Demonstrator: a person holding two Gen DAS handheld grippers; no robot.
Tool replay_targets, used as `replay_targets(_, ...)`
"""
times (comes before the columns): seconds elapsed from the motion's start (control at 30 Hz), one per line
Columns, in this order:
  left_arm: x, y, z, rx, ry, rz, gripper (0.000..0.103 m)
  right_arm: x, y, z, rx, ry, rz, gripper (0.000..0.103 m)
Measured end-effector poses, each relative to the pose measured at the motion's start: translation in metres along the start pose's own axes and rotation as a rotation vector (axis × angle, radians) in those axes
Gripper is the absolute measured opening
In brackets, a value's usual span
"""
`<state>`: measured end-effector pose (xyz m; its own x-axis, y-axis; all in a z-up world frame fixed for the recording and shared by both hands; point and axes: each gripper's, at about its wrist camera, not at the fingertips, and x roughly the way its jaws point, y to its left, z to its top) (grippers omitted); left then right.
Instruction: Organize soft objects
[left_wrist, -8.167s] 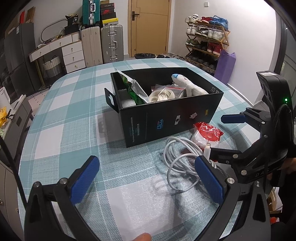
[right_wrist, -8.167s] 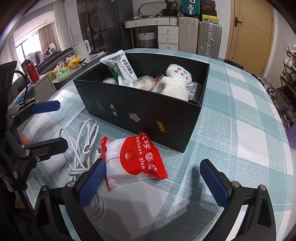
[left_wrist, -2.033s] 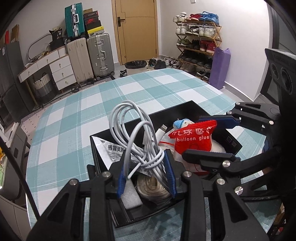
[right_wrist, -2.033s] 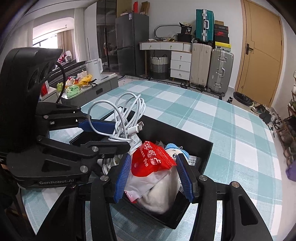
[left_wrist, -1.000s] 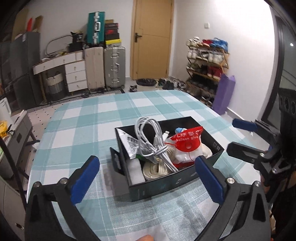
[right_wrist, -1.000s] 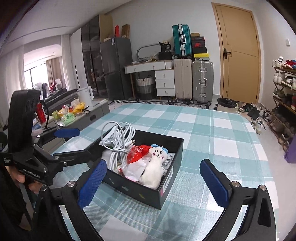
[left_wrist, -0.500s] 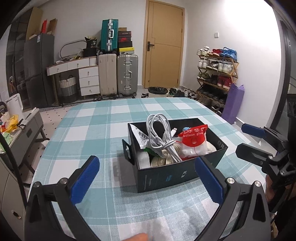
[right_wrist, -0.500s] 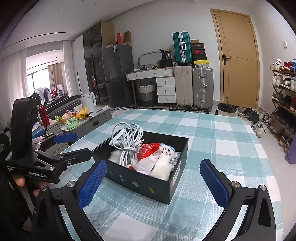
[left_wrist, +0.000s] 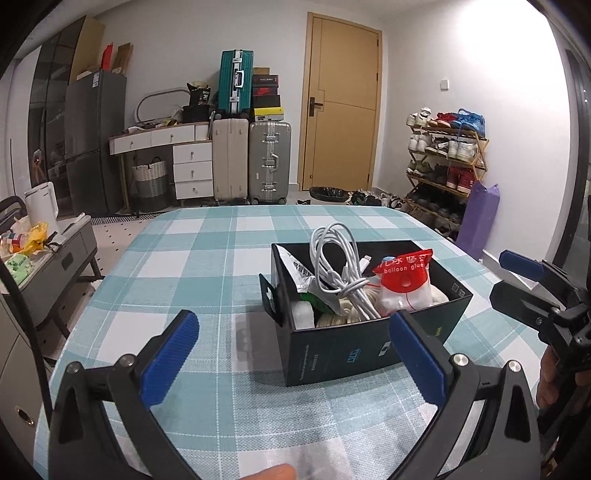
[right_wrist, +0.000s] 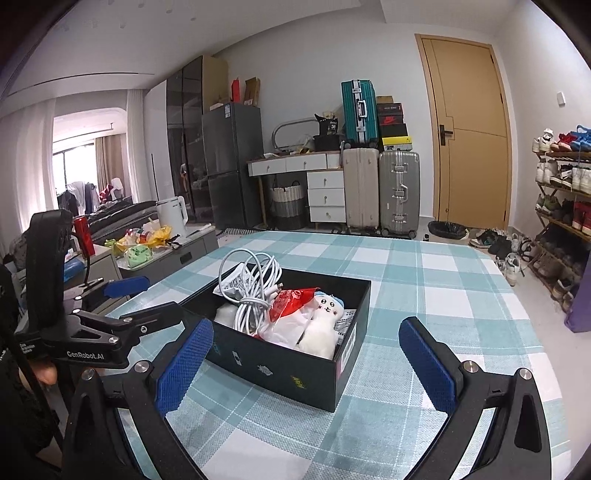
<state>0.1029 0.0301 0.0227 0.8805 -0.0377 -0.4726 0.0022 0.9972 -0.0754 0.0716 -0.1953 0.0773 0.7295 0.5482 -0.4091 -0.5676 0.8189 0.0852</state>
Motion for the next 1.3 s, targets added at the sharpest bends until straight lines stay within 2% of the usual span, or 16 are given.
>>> replay_targets(1.3, 0.0018, 0.0051, -0.0040, -0.020, -0.010, 0.022, 0.103, 0.0016, -0.0025, -0.0069, -0.014, -0.006, -0.028, 0.102)
